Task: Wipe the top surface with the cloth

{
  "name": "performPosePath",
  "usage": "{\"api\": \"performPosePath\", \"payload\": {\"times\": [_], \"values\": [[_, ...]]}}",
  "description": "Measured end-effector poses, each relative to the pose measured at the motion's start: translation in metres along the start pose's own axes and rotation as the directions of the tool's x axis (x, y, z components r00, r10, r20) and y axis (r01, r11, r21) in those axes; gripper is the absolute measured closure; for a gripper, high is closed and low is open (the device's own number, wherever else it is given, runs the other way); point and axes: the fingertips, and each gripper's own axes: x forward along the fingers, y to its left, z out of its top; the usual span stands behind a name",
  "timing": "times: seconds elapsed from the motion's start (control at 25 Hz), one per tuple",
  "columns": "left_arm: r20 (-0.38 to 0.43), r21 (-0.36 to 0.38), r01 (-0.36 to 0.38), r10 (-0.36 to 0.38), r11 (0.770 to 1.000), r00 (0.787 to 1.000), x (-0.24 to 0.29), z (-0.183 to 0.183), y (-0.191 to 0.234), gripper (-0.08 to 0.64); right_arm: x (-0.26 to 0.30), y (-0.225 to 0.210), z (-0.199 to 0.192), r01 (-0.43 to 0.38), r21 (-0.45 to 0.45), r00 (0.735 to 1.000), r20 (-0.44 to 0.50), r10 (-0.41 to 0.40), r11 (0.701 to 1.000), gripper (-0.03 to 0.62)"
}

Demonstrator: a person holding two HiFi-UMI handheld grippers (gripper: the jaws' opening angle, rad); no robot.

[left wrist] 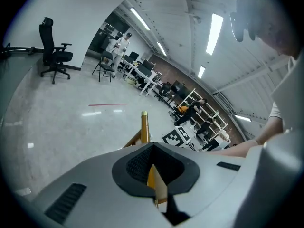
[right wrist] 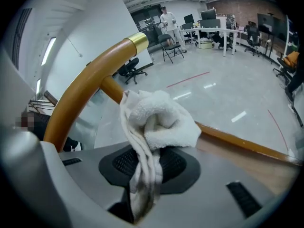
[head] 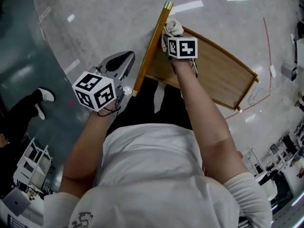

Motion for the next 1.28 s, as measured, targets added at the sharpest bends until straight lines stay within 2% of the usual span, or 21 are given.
{"api": "performPosePath", "payload": {"times": [0.32, 0.76, 0.88, 1.0, 1.28], "values": [[-0.016, 0.009, 0.028, -0.027, 1.0, 0.999, -0.004, -0.005, 0.005, 0.554, -0.001, 0.015, -0.021, -0.003, 0.034, 1.0, 0.003, 0.003, 0.999, 0.48], [-0.061, 0.054, 0.097, -0.093, 0.994, 0.994, 0.016, -0.014, -0.032, 0.554, -0.013, 0.081, -0.138, -0.09, 0.061, 0.992, -0.081, 0.095, 0.994, 0.48], [-0.068, 0.064, 0.1, -0.096, 0.993, 0.993, 0.023, -0.016, -0.04, 0.554, -0.015, 0.091, -0.153, -0.111, 0.027, 0.991, -0.077, 0.113, 0.993, 0.48], [-0.069, 0.083, 0.1, -0.094, 0.992, 0.993, 0.031, -0.013, -0.048, 0.554, -0.019, 0.087, -0.155, -0.122, -0.012, 0.991, -0.06, 0.121, 0.992, 0.48], [-0.134, 0.146, 0.152, -0.133, 0.978, 0.982, 0.07, -0.011, -0.091, 0.554, -0.058, 0.024, -0.181, -0.051, 0.094, 0.997, -0.045, 0.055, 0.994, 0.48]]}}
